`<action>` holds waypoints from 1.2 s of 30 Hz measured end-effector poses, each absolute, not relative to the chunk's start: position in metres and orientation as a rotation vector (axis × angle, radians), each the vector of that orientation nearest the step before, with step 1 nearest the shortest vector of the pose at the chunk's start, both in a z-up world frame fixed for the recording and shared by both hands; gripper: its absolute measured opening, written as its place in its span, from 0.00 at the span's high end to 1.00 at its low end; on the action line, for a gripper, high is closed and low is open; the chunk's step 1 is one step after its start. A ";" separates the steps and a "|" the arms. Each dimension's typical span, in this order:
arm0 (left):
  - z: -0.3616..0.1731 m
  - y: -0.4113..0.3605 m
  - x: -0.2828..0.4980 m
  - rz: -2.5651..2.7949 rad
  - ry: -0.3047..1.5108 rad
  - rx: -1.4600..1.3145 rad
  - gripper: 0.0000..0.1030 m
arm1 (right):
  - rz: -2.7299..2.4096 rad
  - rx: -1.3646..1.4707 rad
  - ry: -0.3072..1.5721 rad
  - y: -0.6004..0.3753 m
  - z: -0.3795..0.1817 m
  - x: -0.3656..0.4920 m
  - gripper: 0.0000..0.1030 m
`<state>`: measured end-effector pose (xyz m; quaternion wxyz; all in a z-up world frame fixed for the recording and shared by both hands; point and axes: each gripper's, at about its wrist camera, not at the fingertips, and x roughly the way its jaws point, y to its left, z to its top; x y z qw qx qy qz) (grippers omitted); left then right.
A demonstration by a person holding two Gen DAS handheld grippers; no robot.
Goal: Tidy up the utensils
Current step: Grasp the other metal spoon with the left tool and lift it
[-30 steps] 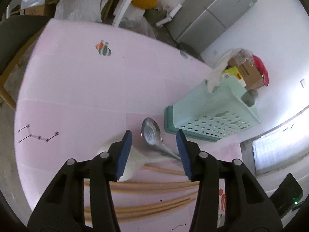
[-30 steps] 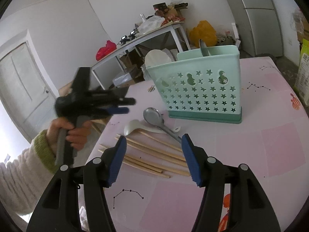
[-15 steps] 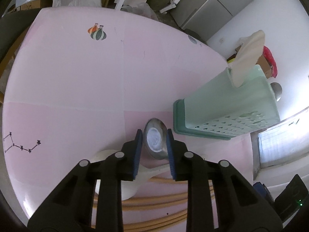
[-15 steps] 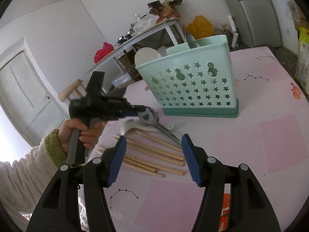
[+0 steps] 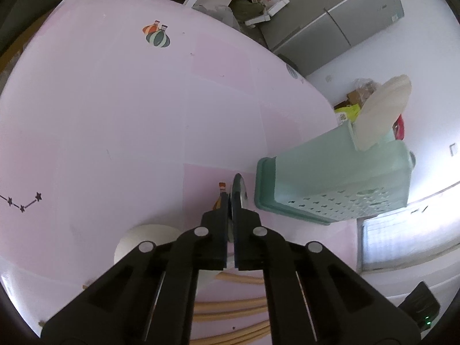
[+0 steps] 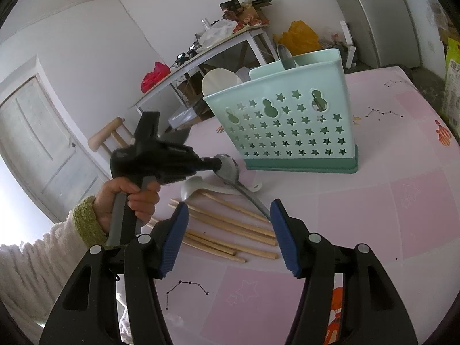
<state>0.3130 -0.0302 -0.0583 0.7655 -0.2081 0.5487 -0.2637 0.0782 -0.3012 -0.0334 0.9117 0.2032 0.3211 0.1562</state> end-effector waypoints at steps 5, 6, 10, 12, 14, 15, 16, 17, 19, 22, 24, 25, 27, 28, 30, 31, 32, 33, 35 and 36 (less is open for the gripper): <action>-0.062 -0.025 0.315 -0.567 1.208 -0.518 0.93 | 0.323 0.409 0.659 -0.300 -0.032 0.076 0.44; -0.062 -0.025 0.315 -0.568 1.210 -0.528 0.85 | 0.323 0.407 0.659 -0.300 -0.032 0.075 0.44; -0.060 -0.029 0.317 -0.558 1.200 -0.517 0.76 | 0.325 0.404 0.663 -0.300 -0.033 0.075 0.44; -0.059 -0.034 0.314 -0.560 1.199 -0.487 0.76 | 0.327 0.404 0.664 -0.300 -0.033 0.076 0.44; -0.059 -0.042 0.312 -0.556 1.198 -0.434 0.76 | 0.329 0.406 0.665 -0.301 -0.035 0.076 0.44; -0.060 -0.043 0.314 -0.556 1.200 -0.416 0.77 | 0.329 0.409 0.667 -0.301 -0.036 0.077 0.44; -0.061 -0.046 0.315 -0.555 1.206 -0.399 0.77 | 0.330 0.411 0.667 -0.301 -0.036 0.077 0.44; -0.062 -0.046 0.316 -0.552 1.212 -0.390 0.77 | 0.329 0.413 0.668 -0.301 -0.037 0.078 0.44; -0.065 -0.047 0.319 -0.540 1.223 -0.388 0.79 | 0.329 0.417 0.670 -0.302 -0.038 0.078 0.44; -0.069 -0.043 0.322 -0.534 1.228 -0.410 0.85 | 0.324 0.422 0.677 -0.304 -0.041 0.079 0.44; -0.071 -0.041 0.323 -0.533 1.229 -0.415 0.95 | 0.320 0.430 0.682 -0.305 -0.042 0.081 0.44; -0.072 -0.041 0.323 -0.533 1.228 -0.413 0.95 | 0.317 0.434 0.682 -0.307 -0.042 0.081 0.44; -0.071 -0.038 0.322 -0.545 1.217 -0.427 0.97 | 0.310 0.435 0.679 -0.308 -0.041 0.080 0.44; -0.069 -0.036 0.322 -0.550 1.211 -0.433 0.97 | 0.308 0.435 0.677 -0.307 -0.040 0.080 0.44; -0.064 -0.035 0.317 -0.558 1.194 -0.436 0.98 | 0.304 0.434 0.669 -0.309 -0.038 0.078 0.44; -0.059 -0.031 0.314 -0.561 1.180 -0.441 0.98 | 0.302 0.430 0.664 -0.309 -0.036 0.077 0.44; -0.054 -0.027 0.310 -0.562 1.165 -0.450 0.98 | 0.302 0.427 0.659 -0.310 -0.035 0.076 0.44; -0.051 -0.024 0.308 -0.564 1.154 -0.457 0.98 | 0.304 0.421 0.652 -0.309 -0.032 0.074 0.44; -0.039 -0.010 0.298 -0.572 1.126 -0.493 0.98 | 0.311 0.401 0.635 -0.307 -0.025 0.070 0.44; -0.035 -0.004 0.292 -0.576 1.111 -0.508 0.98 | 0.315 0.390 0.628 -0.305 -0.024 0.069 0.44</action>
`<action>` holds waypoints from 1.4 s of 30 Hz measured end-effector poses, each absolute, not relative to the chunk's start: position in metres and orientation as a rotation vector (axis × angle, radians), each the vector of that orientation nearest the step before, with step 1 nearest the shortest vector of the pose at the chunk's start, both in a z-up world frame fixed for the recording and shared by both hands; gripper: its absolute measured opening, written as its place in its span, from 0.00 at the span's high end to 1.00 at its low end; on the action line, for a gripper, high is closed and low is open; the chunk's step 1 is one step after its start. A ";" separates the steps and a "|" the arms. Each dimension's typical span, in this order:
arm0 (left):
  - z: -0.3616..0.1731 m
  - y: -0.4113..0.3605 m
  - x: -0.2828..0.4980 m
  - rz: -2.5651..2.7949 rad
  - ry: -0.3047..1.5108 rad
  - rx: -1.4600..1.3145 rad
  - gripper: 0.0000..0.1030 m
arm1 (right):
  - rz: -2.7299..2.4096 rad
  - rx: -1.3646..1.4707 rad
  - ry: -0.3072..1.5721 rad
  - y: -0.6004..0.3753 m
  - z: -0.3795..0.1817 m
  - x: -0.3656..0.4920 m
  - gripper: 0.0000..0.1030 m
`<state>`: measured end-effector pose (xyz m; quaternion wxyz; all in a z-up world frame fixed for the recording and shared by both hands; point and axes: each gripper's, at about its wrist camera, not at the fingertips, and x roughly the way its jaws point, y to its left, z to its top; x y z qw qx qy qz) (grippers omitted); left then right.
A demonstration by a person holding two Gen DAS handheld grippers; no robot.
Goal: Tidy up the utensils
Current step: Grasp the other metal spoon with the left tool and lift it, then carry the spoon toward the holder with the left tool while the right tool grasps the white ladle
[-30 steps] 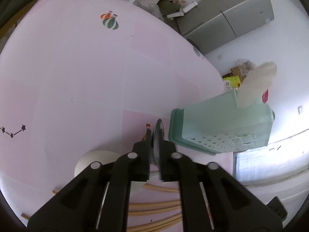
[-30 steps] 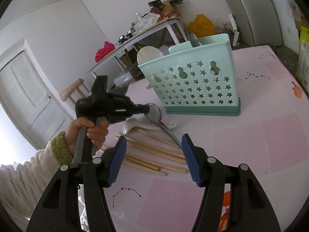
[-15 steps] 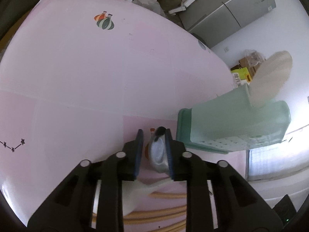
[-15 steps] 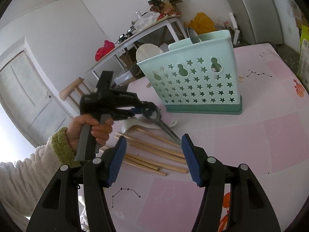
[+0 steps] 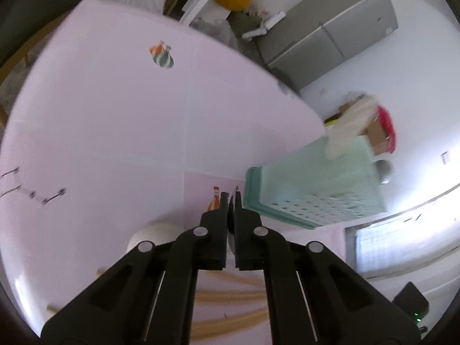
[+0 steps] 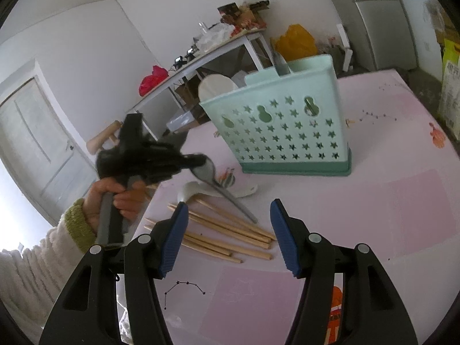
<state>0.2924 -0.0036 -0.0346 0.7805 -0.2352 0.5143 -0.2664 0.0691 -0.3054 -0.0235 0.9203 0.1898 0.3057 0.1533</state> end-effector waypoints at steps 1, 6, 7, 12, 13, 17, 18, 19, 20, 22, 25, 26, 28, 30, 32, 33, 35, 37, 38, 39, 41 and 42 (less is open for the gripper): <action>-0.028 0.005 0.285 -0.578 1.089 -0.523 0.98 | 0.325 0.370 0.617 -0.302 -0.019 0.067 0.44; 0.004 0.051 0.251 -0.567 0.966 -0.619 0.98 | 0.369 0.223 0.569 -0.279 0.005 0.064 0.44; 0.009 0.064 0.242 -0.560 0.936 -0.644 0.98 | 0.372 0.173 0.554 -0.273 0.010 0.065 0.44; 0.031 0.118 0.209 -0.493 0.796 -0.723 0.98 | 0.391 -0.032 0.519 -0.242 0.026 0.083 0.44; 0.033 0.128 0.203 -0.479 0.774 -0.734 0.98 | 0.401 -0.065 0.527 -0.236 0.026 0.090 0.44; 0.038 0.163 0.183 -0.428 0.700 -0.779 0.98 | 0.429 -0.231 0.582 -0.205 0.012 0.125 0.46; 0.037 0.169 0.181 -0.420 0.689 -0.792 0.98 | 0.430 -0.279 0.590 -0.197 0.007 0.131 0.49; 0.036 0.174 0.180 -0.413 0.680 -0.802 0.98 | 0.440 -0.340 0.604 -0.186 0.000 0.140 0.50; 0.036 0.175 0.182 -0.408 0.675 -0.805 0.98 | 0.444 -0.387 0.615 -0.178 -0.006 0.147 0.52; 0.032 0.185 0.177 -0.396 0.670 -0.810 0.98 | 0.448 -0.459 0.638 -0.166 -0.018 0.158 0.55; 0.021 0.191 0.180 -0.395 0.672 -0.832 0.98 | 0.454 -0.569 0.679 -0.150 -0.038 0.175 0.60; 0.018 0.193 0.181 -0.399 0.676 -0.841 0.98 | 0.459 -0.592 0.696 -0.146 -0.044 0.180 0.61; 0.012 0.195 0.185 -0.402 0.683 -0.856 0.98 | 0.463 -0.618 0.721 -0.142 -0.053 0.187 0.63; 0.008 0.194 0.187 -0.404 0.686 -0.859 0.98 | 0.472 -0.643 0.738 -0.138 -0.058 0.191 0.64; 0.005 0.195 0.188 -0.406 0.686 -0.863 0.98 | 0.482 -0.667 0.755 -0.135 -0.061 0.195 0.65; 0.003 0.196 0.188 -0.408 0.685 -0.865 0.98 | 0.482 -0.684 0.762 -0.133 -0.063 0.196 0.65; 0.001 0.197 0.190 -0.413 0.683 -0.870 0.98 | 0.483 -0.706 0.772 -0.130 -0.067 0.197 0.66; 0.001 0.197 0.190 -0.416 0.683 -0.869 0.98 | 0.485 -0.726 0.781 -0.127 -0.072 0.198 0.68; 0.000 0.198 0.190 -0.418 0.683 -0.870 0.98 | 0.485 -0.737 0.783 -0.125 -0.074 0.199 0.68; -0.001 0.197 0.191 -0.419 0.684 -0.869 0.98 | 0.488 -0.738 0.779 -0.124 -0.075 0.200 0.70; -0.001 0.197 0.191 -0.422 0.687 -0.871 0.98 | 0.488 -0.743 0.780 -0.121 -0.075 0.202 0.72; -0.002 0.197 0.191 -0.423 0.688 -0.871 0.98 | 0.485 -0.746 0.777 -0.119 -0.076 0.203 0.73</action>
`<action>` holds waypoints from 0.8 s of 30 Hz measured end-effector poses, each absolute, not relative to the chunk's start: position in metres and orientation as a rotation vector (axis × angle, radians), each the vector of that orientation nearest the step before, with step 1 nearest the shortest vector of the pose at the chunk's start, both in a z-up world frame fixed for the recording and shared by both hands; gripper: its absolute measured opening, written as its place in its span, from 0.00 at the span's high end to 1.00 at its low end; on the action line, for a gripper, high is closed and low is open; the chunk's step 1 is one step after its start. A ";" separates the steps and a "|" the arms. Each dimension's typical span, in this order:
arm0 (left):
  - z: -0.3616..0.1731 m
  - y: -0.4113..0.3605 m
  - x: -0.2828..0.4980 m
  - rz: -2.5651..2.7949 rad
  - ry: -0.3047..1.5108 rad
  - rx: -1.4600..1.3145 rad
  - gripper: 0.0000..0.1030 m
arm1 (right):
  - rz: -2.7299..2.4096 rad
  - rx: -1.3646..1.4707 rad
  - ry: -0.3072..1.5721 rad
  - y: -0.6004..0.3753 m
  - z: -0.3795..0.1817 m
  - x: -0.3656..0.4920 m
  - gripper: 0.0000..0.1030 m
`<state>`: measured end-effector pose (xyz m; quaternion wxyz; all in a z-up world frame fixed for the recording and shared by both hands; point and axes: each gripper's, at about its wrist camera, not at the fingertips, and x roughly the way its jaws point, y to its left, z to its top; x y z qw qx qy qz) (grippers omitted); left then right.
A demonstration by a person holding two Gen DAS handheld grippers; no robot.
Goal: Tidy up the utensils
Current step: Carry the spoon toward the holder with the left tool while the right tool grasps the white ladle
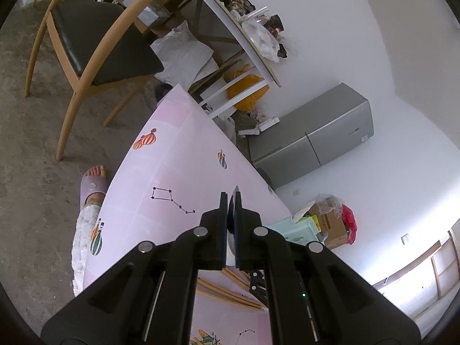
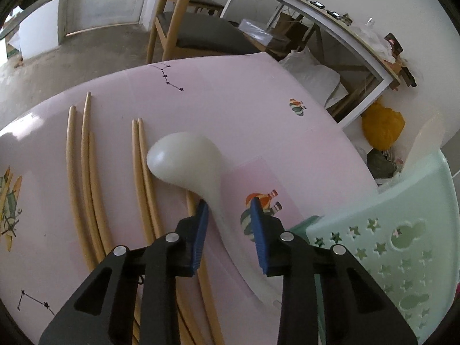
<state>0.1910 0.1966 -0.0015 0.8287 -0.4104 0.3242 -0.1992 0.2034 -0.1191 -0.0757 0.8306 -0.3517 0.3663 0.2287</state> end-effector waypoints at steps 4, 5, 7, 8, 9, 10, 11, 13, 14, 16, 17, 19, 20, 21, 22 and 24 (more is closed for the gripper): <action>0.000 0.196 0.190 -0.426 0.680 -0.868 0.98 | 0.469 -0.758 0.756 -0.115 -0.079 0.205 0.82; 0.000 0.195 0.190 -0.426 0.678 -0.864 0.98 | 0.458 -0.771 0.749 -0.113 -0.081 0.204 0.87; 0.001 0.194 0.189 -0.428 0.672 -0.856 0.98 | 0.436 -0.791 0.733 -0.110 -0.085 0.203 0.93; 0.002 0.194 0.189 -0.428 0.668 -0.852 0.98 | 0.421 -0.800 0.718 -0.109 -0.086 0.201 0.94; 0.004 0.194 0.188 -0.429 0.665 -0.849 0.98 | 0.410 -0.803 0.707 -0.109 -0.085 0.201 0.95; 0.005 0.194 0.187 -0.428 0.658 -0.845 0.98 | 0.399 -0.801 0.697 -0.110 -0.084 0.201 0.96; 0.007 0.194 0.186 -0.428 0.652 -0.842 0.98 | 0.390 -0.791 0.684 -0.111 -0.081 0.200 0.96; 0.011 0.195 0.183 -0.429 0.632 -0.835 0.98 | 0.374 -0.778 0.657 -0.113 -0.074 0.198 0.96; 0.014 0.196 0.182 -0.428 0.622 -0.833 0.98 | 0.363 -0.766 0.637 -0.115 -0.068 0.195 0.96; 0.019 0.198 0.180 -0.428 0.605 -0.831 0.98 | 0.349 -0.725 0.600 -0.121 -0.053 0.187 0.96; 0.021 0.199 0.179 -0.428 0.598 -0.831 0.98 | 0.342 -0.707 0.583 -0.123 -0.047 0.183 0.96; 0.029 0.200 0.177 -0.429 0.578 -0.826 0.98 | 0.331 -0.670 0.562 -0.130 -0.036 0.176 0.96; 0.034 0.199 0.175 -0.432 0.564 -0.824 0.98 | 0.324 -0.641 0.549 -0.134 -0.029 0.171 0.96; 0.038 0.199 0.175 -0.435 0.556 -0.822 0.98 | 0.315 -0.611 0.533 -0.140 -0.021 0.164 0.96; 0.043 0.197 0.174 -0.441 0.547 -0.819 0.98 | 0.310 -0.594 0.526 -0.143 -0.016 0.162 0.96; 0.055 0.194 0.174 -0.452 0.524 -0.808 0.98 | 0.289 -0.532 0.499 -0.157 -0.002 0.149 0.96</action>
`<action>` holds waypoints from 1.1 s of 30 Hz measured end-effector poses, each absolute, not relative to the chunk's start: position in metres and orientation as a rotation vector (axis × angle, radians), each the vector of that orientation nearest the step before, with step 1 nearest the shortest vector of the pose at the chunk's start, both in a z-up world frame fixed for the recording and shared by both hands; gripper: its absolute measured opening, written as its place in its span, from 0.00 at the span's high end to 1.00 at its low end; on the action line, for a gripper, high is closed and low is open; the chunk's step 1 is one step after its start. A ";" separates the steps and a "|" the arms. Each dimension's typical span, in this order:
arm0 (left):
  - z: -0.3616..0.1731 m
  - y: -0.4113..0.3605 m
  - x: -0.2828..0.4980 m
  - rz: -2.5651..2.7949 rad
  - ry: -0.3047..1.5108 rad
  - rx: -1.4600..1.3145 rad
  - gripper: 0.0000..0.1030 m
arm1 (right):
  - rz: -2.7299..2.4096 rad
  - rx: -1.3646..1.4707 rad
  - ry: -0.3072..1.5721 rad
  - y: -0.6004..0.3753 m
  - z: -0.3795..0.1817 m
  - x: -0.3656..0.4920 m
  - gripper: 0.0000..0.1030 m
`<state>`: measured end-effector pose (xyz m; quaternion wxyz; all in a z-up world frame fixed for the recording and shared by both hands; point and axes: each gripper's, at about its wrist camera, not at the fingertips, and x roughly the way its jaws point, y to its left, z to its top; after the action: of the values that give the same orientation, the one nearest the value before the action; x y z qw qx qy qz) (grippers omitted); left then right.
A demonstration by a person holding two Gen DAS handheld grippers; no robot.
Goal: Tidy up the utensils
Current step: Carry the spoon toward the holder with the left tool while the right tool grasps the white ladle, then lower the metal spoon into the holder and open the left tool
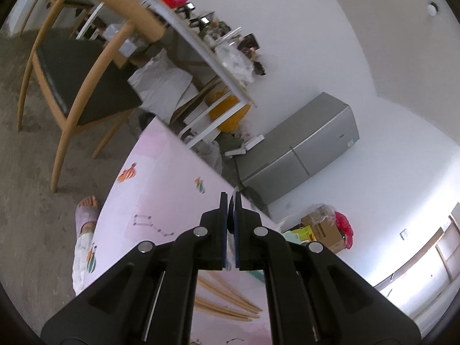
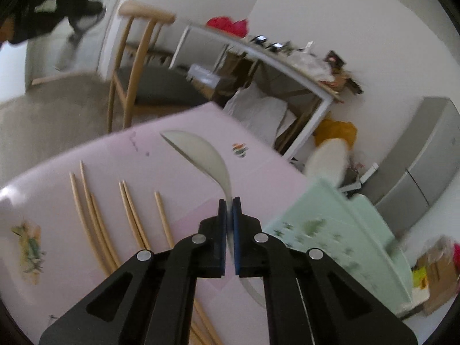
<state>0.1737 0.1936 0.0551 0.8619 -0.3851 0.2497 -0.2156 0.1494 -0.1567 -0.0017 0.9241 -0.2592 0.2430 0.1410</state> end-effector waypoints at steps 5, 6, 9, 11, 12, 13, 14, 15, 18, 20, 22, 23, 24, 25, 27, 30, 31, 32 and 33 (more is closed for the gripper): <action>0.090 0.171 0.181 -0.509 0.468 -0.768 0.98 | 0.222 -0.348 0.441 -0.201 0.035 0.121 0.96; 0.099 0.163 0.184 -0.527 0.455 -0.752 0.98 | 0.205 -0.310 0.428 -0.211 0.042 0.115 0.96; 0.122 0.136 0.195 -0.570 0.421 -0.708 0.98 | 0.156 -0.198 0.383 -0.244 0.061 0.098 0.96; 0.136 0.114 0.203 -0.593 0.401 -0.673 0.98 | 0.130 -0.116 0.352 -0.268 0.074 0.088 0.96; 0.141 0.105 0.206 -0.604 0.395 -0.656 0.98 | 0.121 -0.086 0.338 -0.278 0.079 0.084 0.96; 0.146 0.094 0.210 -0.612 0.388 -0.636 0.98 | 0.114 -0.049 0.321 -0.288 0.085 0.079 0.96; 0.151 0.079 0.215 -0.618 0.381 -0.607 0.98 | 0.110 -0.021 0.309 -0.296 0.089 0.078 0.96; 0.154 0.071 0.218 -0.619 0.377 -0.586 0.98 | 0.107 0.010 0.295 -0.304 0.092 0.076 0.96; 0.159 0.029 0.230 -0.603 0.373 -0.467 0.98 | 0.094 0.084 0.257 -0.327 0.101 0.073 0.96; 0.159 0.005 0.238 -0.589 0.382 -0.395 0.98 | 0.091 0.115 0.234 -0.338 0.103 0.071 0.96; 0.155 -0.020 0.246 -0.559 0.391 -0.308 0.98 | 0.093 0.148 0.220 -0.349 0.102 0.070 0.96; 0.152 -0.033 0.250 -0.543 0.392 -0.261 0.98 | 0.093 0.160 0.216 -0.353 0.101 0.069 0.96; 0.150 -0.040 0.252 -0.536 0.393 -0.231 0.98 | 0.089 0.166 0.213 -0.356 0.100 0.068 0.96; 0.147 -0.051 0.254 -0.522 0.395 -0.189 0.98 | 0.086 0.169 0.212 -0.355 0.098 0.072 0.96; 0.143 -0.068 0.257 -0.500 0.391 -0.120 0.98 | 0.083 0.181 0.212 -0.362 0.095 0.074 0.96; 0.137 -0.089 0.259 -0.483 0.389 -0.036 0.98 | 0.081 0.200 0.213 -0.373 0.091 0.077 0.96; 0.136 -0.096 0.260 -0.476 0.384 -0.008 0.98 | 0.081 0.205 0.214 -0.376 0.088 0.079 0.96; 0.134 -0.103 0.259 -0.467 0.374 0.029 0.98 | 0.081 0.208 0.215 -0.377 0.087 0.079 0.96; 0.135 -0.107 0.259 -0.462 0.368 0.049 0.98 | 0.081 0.211 0.215 -0.378 0.086 0.080 0.96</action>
<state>0.2587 -0.1069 0.1347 0.9564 0.0243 0.1813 -0.2277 0.0802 -0.3780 0.0858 0.9879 0.1050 0.1071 0.0401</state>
